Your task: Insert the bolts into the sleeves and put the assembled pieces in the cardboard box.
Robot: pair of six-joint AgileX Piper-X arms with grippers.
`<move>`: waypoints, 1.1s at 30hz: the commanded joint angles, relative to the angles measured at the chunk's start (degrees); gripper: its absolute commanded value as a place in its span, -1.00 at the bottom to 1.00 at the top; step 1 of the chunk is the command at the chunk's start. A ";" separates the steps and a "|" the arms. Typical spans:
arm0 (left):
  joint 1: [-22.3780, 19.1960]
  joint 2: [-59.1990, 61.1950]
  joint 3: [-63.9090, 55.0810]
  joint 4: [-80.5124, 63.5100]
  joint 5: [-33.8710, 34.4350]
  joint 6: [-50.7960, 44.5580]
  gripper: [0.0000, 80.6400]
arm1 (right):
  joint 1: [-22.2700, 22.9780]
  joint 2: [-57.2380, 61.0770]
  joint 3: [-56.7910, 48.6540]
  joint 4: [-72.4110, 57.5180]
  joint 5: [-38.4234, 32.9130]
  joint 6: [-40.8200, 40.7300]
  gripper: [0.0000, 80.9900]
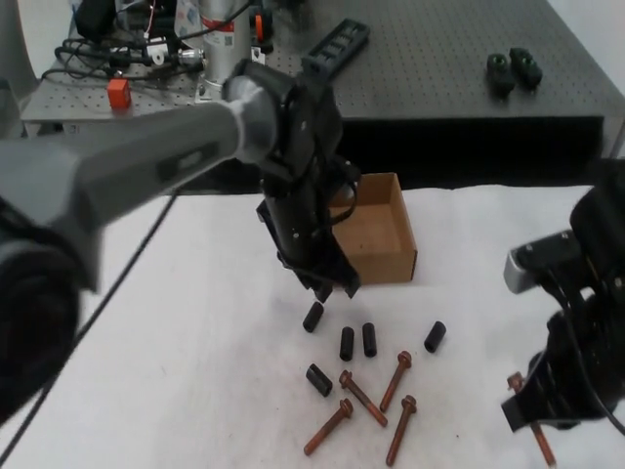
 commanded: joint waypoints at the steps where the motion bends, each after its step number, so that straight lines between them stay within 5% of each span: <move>1: 0.23 5.65 -8.66 8.45 -0.90 1.77 -0.42 | -0.39 -1.12 1.11 -0.23 -0.83 0.31 -0.97; 22: 0.23 11.88 -11.68 11.11 -0.90 1.26 -0.43 | -0.39 -1.12 1.07 -1.50 -0.83 1.62 -0.97; 29: 0.23 11.35 -11.68 10.39 -0.76 -0.60 -0.98 | -0.39 -2.76 1.07 -6.84 -6.12 6.20 -0.97; 33: 0.23 7.41 -11.68 11.52 2.61 -1.96 -0.98 | -0.39 -5.74 1.07 -13.01 -9.63 11.63 -0.97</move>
